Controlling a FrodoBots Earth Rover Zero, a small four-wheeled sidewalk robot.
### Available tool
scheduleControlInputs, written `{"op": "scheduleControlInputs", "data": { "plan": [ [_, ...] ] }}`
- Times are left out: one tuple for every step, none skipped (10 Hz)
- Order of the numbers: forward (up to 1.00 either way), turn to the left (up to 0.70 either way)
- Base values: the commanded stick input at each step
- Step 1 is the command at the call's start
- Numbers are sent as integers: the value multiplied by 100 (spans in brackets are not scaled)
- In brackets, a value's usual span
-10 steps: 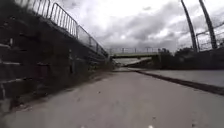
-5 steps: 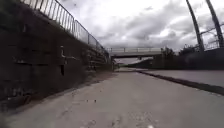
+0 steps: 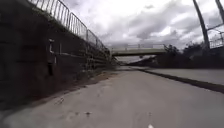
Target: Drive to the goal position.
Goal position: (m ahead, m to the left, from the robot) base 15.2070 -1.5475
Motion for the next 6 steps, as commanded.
{"op": "scheduleControlInputs", "data": {
  "plan": [
    [100, -27],
    [100, -27],
    [100, 0],
    [100, 0],
    [100, 0],
    [100, 0]
  ]
}}
